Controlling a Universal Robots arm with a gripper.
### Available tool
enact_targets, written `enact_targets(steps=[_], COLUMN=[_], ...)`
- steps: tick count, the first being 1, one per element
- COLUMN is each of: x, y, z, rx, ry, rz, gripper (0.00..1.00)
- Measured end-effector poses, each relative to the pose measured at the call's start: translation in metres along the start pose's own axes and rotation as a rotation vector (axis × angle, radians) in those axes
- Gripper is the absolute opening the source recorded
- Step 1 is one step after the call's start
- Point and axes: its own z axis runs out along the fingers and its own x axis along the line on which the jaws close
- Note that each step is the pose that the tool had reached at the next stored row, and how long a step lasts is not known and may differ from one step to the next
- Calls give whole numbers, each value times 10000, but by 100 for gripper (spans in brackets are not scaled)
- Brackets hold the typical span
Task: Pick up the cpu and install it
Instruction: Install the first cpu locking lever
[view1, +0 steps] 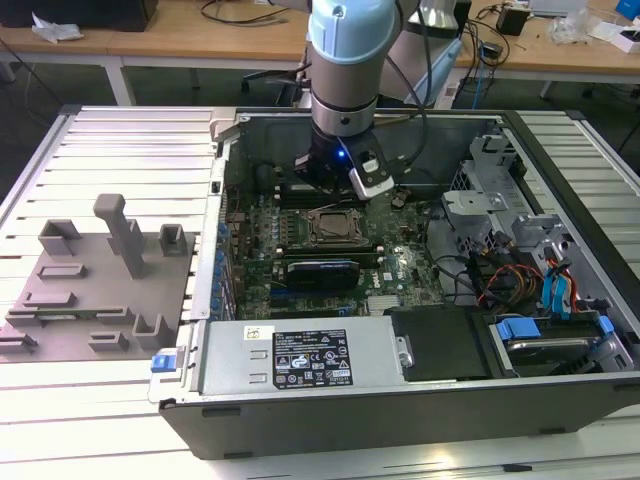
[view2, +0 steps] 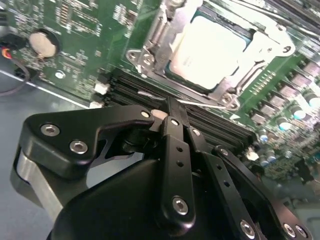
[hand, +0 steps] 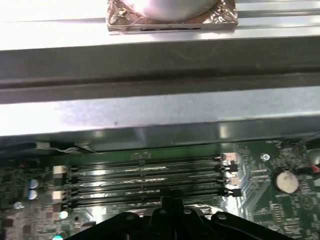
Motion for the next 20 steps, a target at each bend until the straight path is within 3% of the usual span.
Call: enact_targets(steps=[1,2,3,8,16,20], x=[1,10,14,17,80,105], y=[0,0,-2,-7,14,14], z=[1,6,11,33,45,48], rx=[4,10,27,83,105,167], ry=[-112,-322,-364,-483,-535,-561], rz=[-26,-67,31,548,773,857], gripper=[11,11,11,11,11,11])
